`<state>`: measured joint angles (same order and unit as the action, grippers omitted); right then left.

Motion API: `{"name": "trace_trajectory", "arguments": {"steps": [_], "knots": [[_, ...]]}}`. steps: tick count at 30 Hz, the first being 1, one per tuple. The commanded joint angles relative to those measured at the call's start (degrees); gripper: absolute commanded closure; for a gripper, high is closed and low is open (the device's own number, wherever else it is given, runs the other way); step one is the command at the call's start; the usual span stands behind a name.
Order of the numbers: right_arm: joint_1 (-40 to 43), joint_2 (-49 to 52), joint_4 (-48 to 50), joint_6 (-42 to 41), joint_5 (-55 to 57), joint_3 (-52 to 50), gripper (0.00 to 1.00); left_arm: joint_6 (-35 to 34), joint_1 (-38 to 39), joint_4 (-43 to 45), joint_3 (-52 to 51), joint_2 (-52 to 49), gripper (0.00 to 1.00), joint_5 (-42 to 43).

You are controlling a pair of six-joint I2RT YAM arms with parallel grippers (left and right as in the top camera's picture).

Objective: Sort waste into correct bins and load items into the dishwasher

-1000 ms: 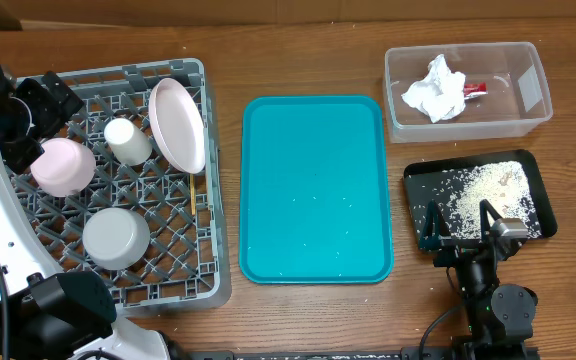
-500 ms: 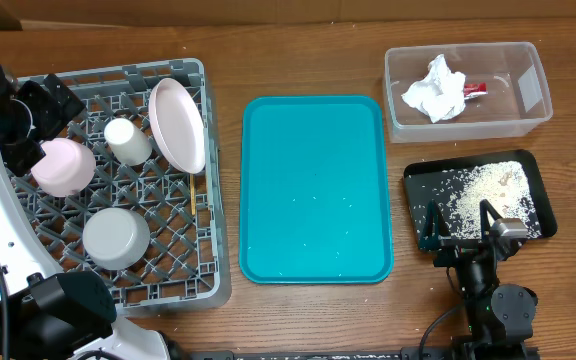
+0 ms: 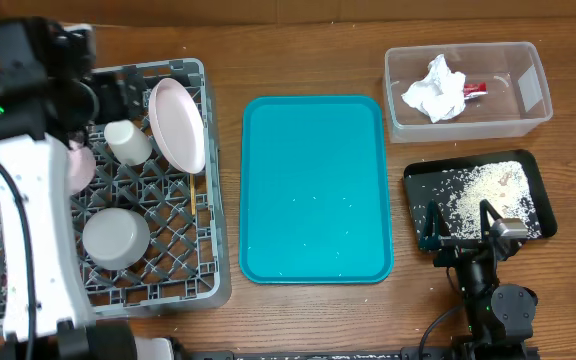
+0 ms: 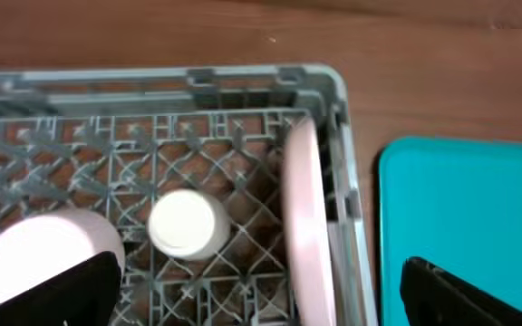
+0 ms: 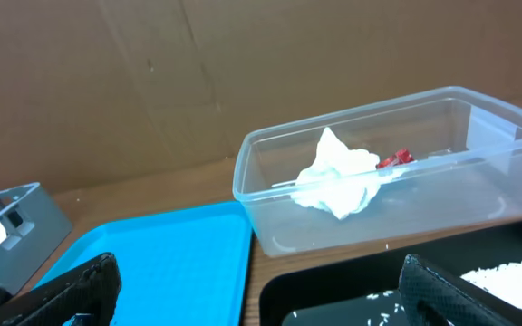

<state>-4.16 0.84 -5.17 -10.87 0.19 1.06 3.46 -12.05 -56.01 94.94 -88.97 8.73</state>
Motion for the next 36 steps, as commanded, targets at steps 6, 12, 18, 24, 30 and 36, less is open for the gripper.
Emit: {"name": "trace_trajectory", "arguments": {"steps": [6, 12, 18, 24, 30, 36], "knots": [[0.02, -0.61, 0.33, 0.24, -0.33, -0.61, 0.00, 7.76, 0.83, 10.08, -26.38, 17.05, 0.00, -0.37], [0.02, -0.61, 0.33, 0.24, -0.33, -0.61, 0.00, 7.72, 0.85, 12.59, -34.80, 27.23, 0.00, -0.07], [0.02, -0.61, 0.33, 0.24, -0.33, -0.61, 0.00, 7.72, 0.85, 25.46, -45.94, 38.34, 0.00, 2.54], [0.02, -0.61, 0.33, 0.24, -0.33, -0.61, 0.00, 7.72, 0.85, 42.49, -63.80, 49.57, 0.00, 6.08], [0.02, -0.61, 0.33, 0.24, -0.33, -0.61, 0.00, 7.78, 3.43, 65.22, -82.77, 60.65, 0.00, 7.78], [0.02, -0.61, 0.33, 0.24, -0.33, -0.61, 0.00, 9.88, 5.97, 73.99, -89.72, 67.60, 0.00, 7.39]]}}
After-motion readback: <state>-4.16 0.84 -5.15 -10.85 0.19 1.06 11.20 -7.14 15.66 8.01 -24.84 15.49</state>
